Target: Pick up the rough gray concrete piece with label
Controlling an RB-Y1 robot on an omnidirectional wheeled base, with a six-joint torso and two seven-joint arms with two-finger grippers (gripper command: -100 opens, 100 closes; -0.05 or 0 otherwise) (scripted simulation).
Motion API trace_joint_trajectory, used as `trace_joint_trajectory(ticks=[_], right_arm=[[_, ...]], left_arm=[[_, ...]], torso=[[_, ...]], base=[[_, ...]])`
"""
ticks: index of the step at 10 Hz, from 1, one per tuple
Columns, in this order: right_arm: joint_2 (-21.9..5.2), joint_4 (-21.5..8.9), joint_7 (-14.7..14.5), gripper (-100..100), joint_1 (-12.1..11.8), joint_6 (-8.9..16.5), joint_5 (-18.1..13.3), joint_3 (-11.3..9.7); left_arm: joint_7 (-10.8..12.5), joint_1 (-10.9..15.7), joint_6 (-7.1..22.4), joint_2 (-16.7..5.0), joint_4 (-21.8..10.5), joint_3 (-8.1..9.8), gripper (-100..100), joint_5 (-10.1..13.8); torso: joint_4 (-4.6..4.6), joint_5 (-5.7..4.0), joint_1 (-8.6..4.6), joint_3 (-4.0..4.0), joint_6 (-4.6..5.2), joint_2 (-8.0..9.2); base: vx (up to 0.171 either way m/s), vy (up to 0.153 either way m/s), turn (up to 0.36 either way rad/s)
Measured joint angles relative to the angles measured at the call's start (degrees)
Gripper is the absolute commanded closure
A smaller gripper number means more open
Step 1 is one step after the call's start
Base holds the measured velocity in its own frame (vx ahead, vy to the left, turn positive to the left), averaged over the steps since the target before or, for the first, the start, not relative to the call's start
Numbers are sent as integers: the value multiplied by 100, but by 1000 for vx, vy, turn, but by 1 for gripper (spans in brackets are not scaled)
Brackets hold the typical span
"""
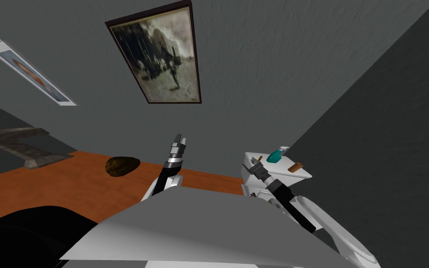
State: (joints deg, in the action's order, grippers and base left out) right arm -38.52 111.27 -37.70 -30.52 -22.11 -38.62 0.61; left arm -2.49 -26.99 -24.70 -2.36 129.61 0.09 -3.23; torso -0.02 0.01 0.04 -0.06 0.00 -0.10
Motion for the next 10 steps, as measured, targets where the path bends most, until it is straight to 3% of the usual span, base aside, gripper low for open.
trace_joint_trajectory(ticks=[3,7,10], right_arm=[[-563,-372,-432,-100,-61,146,-468,66],[-1080,-984,-1083,-100,-130,182,-1028,179],[-1425,-1162,-1248,-100,-140,276,-1257,205]], left_arm=[[0,0,0,0,0,0,0,0],[0,0,0,0,0,0,0,0],[0,0,0,0,0,0,0,0]], torso=[[0,1,2,-2,0,-3],[0,1,-1,0,1,-1],[1,1,1,2,1,4]], base=[[34,18,63],[27,14,42],[17,10,38]])
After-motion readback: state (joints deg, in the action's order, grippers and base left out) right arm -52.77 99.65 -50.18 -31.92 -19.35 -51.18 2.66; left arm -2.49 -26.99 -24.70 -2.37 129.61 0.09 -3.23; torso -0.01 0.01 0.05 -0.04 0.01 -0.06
